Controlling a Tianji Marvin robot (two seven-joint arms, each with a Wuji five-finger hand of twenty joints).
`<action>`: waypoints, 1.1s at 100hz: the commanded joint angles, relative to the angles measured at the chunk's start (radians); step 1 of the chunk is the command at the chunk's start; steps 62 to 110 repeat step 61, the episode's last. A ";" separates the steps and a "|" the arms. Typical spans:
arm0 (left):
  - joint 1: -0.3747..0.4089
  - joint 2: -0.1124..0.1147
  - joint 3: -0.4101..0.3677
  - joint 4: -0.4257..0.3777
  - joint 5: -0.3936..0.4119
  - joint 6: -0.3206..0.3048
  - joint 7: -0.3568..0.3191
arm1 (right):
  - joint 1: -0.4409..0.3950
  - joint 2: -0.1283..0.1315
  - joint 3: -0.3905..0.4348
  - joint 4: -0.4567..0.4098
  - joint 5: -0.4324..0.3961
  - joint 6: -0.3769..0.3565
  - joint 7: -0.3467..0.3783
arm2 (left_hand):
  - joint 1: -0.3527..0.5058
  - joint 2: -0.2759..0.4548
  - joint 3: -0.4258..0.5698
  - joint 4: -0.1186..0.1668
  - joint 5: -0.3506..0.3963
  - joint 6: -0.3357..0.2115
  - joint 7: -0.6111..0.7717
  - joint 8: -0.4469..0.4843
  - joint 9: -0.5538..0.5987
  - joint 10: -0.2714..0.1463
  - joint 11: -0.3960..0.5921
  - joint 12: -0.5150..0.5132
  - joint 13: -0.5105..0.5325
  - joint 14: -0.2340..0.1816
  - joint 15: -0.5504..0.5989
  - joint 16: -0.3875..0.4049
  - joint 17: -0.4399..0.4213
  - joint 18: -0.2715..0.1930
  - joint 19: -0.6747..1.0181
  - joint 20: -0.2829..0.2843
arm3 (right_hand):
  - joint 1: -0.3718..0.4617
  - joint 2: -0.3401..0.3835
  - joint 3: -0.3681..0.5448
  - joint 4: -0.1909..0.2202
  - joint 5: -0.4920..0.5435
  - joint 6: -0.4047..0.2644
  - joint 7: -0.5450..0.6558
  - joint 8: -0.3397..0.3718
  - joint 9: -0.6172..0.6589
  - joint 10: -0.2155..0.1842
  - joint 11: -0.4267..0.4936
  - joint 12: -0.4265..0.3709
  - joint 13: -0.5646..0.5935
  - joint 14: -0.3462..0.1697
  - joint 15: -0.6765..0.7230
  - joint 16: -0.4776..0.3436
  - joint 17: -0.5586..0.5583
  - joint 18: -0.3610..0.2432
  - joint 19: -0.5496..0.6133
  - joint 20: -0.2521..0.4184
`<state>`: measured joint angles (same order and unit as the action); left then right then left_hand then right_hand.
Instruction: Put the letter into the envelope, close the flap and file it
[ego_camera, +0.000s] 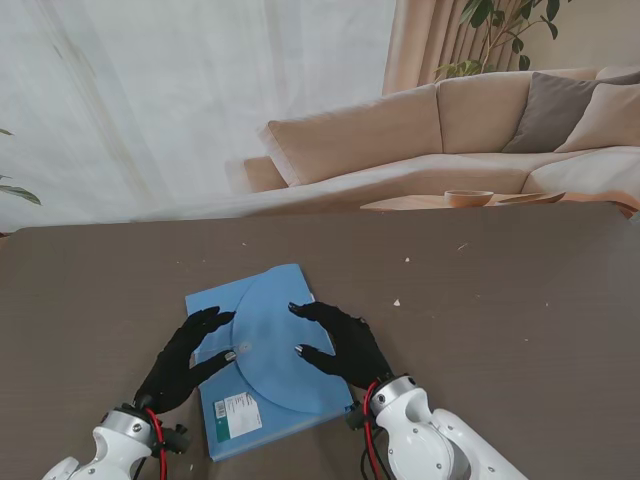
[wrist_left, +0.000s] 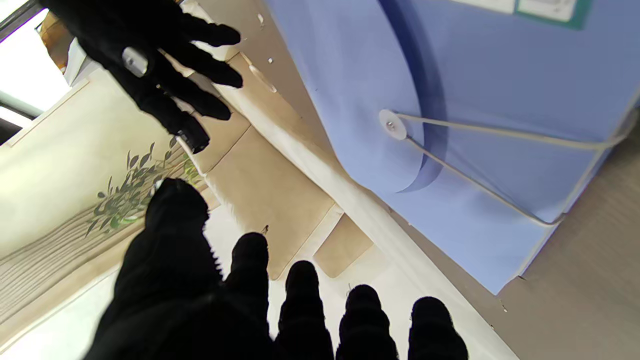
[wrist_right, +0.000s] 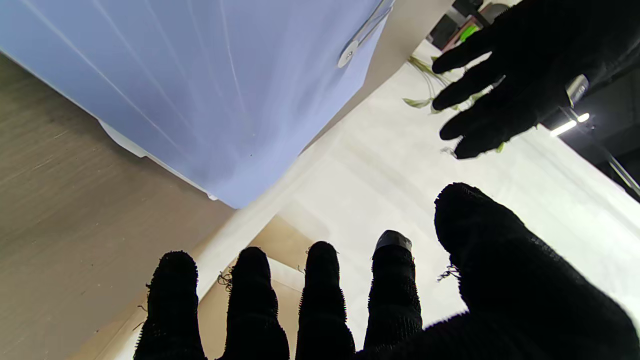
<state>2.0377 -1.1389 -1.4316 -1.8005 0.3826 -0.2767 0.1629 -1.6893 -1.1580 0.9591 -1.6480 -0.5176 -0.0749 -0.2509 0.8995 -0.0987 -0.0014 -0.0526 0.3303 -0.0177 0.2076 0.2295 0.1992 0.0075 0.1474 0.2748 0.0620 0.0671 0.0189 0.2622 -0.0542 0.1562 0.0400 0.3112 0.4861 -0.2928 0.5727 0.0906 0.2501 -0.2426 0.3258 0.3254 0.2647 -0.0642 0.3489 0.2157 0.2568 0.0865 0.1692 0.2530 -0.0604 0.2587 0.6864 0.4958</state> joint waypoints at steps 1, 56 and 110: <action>0.004 -0.013 0.005 0.000 -0.009 -0.017 0.010 | 0.005 0.000 -0.006 0.006 -0.007 -0.005 0.016 | -0.026 0.067 -0.014 0.016 -0.030 -0.039 -0.003 -0.016 -0.032 -0.045 -0.040 -0.026 -0.025 -0.050 -0.020 -0.034 0.006 -0.052 -0.033 -0.039 | -0.022 0.019 -0.033 -0.031 -0.050 -0.025 -0.046 -0.026 -0.037 -0.046 -0.033 -0.020 -0.043 -0.060 -0.028 -0.030 -0.020 -0.050 -0.040 -0.020; 0.008 -0.013 0.013 -0.013 -0.027 0.000 0.002 | 0.010 -0.002 -0.009 0.014 -0.002 -0.016 0.009 | -0.028 0.071 -0.012 0.014 -0.015 -0.052 0.023 -0.023 -0.029 -0.053 -0.030 -0.029 -0.024 -0.057 -0.019 -0.064 0.010 -0.054 -0.038 -0.081 | -0.027 0.019 -0.062 -0.040 -0.054 -0.027 -0.057 -0.036 -0.036 -0.049 -0.043 -0.024 -0.050 -0.063 -0.028 -0.036 -0.023 -0.047 -0.043 -0.017; 0.009 -0.012 0.013 -0.013 -0.026 0.002 -0.003 | 0.009 -0.003 -0.009 0.012 -0.003 -0.015 0.007 | -0.028 0.071 -0.013 0.014 -0.016 -0.052 0.023 -0.023 -0.029 -0.052 -0.029 -0.028 -0.025 -0.058 -0.020 -0.064 0.010 -0.055 -0.037 -0.083 | -0.027 0.019 -0.064 -0.039 -0.054 -0.028 -0.056 -0.036 -0.036 -0.050 -0.043 -0.023 -0.049 -0.063 -0.027 -0.036 -0.022 -0.046 -0.041 -0.015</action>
